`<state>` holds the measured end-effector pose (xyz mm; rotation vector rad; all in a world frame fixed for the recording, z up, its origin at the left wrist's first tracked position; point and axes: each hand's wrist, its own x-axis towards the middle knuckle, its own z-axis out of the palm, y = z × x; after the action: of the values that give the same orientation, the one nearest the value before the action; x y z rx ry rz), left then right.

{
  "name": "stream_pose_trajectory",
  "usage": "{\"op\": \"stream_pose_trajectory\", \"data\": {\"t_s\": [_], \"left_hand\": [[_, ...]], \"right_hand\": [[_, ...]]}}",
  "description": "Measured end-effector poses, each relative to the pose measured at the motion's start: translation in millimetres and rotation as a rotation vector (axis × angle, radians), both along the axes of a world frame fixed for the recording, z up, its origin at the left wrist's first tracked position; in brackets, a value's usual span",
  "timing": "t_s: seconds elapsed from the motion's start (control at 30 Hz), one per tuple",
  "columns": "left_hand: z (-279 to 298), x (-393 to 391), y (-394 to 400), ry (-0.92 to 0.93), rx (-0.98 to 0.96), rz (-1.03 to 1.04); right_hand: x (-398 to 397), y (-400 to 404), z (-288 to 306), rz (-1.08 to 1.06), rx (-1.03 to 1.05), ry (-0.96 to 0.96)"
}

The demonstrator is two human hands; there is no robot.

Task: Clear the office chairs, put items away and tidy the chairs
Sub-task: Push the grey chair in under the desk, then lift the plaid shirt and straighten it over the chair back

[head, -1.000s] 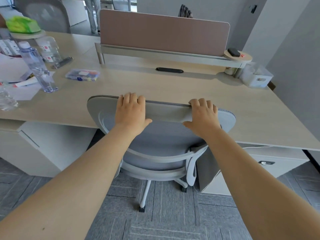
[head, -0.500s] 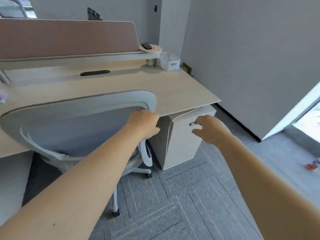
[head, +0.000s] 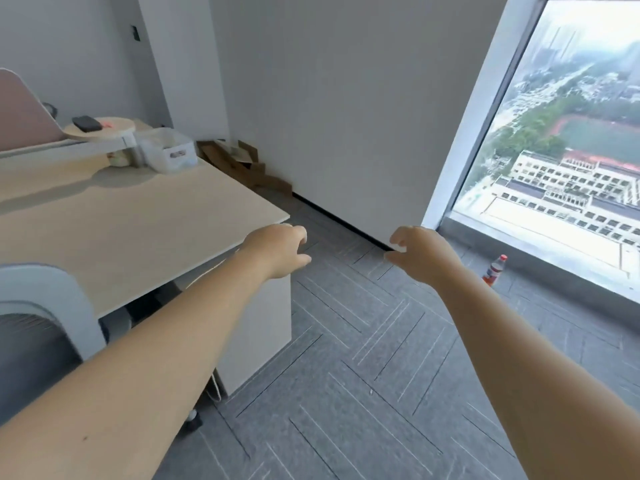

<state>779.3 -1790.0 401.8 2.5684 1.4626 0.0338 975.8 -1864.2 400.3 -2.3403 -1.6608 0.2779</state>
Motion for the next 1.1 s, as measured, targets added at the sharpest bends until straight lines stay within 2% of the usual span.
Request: {"op": "stream_pose_trajectory", "data": {"t_s": [0.2,0.4,0.63,0.9,1.1], "left_hand": [[5,114,70,-0.004,-0.02,-0.026],[-4,170,154,-0.003,-0.065,0.008],[-20,194,314,-0.058,-0.083,0.08],[2,208,499,-0.015,-0.076,0.143],[-25,198,599,-0.031,-0.144,0.314]], "right_hand": [[106,70,8,-0.011,-0.023,-0.014],[162,157,-6,0.036,-0.075,0.021],[195,326,-16,0.097,-0.085,-0.001],[212,523,11,0.185,-0.113,0.01],[212,654,-9,0.333,-0.203,0.029]]}}
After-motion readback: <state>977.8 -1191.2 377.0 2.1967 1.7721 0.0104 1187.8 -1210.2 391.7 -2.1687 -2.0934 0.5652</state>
